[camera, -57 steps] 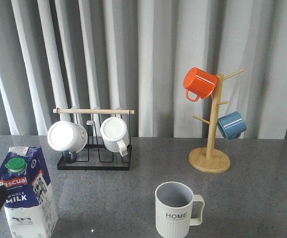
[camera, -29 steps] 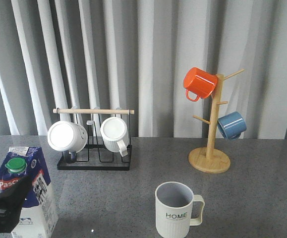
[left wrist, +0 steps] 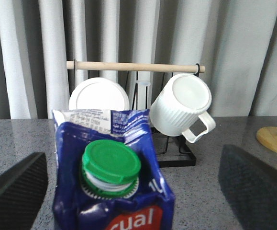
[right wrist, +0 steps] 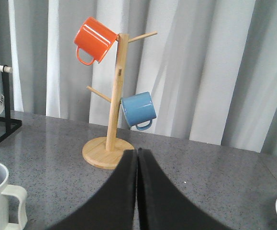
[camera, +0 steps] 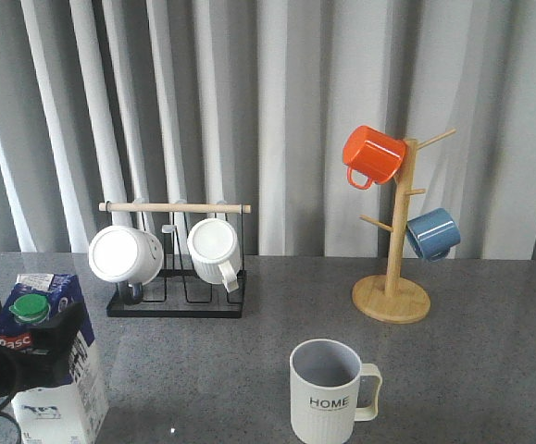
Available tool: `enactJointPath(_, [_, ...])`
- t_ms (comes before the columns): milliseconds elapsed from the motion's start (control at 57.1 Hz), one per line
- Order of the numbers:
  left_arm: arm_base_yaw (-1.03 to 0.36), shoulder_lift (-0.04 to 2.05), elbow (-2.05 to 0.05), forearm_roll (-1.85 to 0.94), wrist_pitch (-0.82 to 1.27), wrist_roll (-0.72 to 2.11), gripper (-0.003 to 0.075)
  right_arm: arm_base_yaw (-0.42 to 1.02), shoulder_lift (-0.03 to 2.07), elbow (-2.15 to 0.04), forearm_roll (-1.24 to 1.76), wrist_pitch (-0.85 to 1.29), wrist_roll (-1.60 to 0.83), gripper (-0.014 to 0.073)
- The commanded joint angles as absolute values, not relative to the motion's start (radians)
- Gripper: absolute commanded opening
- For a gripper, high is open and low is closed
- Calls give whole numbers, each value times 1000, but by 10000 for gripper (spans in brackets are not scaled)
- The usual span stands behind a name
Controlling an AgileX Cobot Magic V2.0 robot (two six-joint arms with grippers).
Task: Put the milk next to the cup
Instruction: 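Close the left gripper around the top of the milk carton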
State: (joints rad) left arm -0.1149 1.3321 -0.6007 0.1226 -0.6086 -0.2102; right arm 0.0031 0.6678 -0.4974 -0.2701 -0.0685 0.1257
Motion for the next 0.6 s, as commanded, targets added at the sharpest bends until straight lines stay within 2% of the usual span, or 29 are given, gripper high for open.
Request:
enactJointPath(0, [-120,1330,-638,57,-672,-195,713,-5,666,-521,-275,-138,120,-6])
enactJointPath(578, [-120,1452,-643,32,-784,-162,701,-5,666,-521,-275,-138,120,-6])
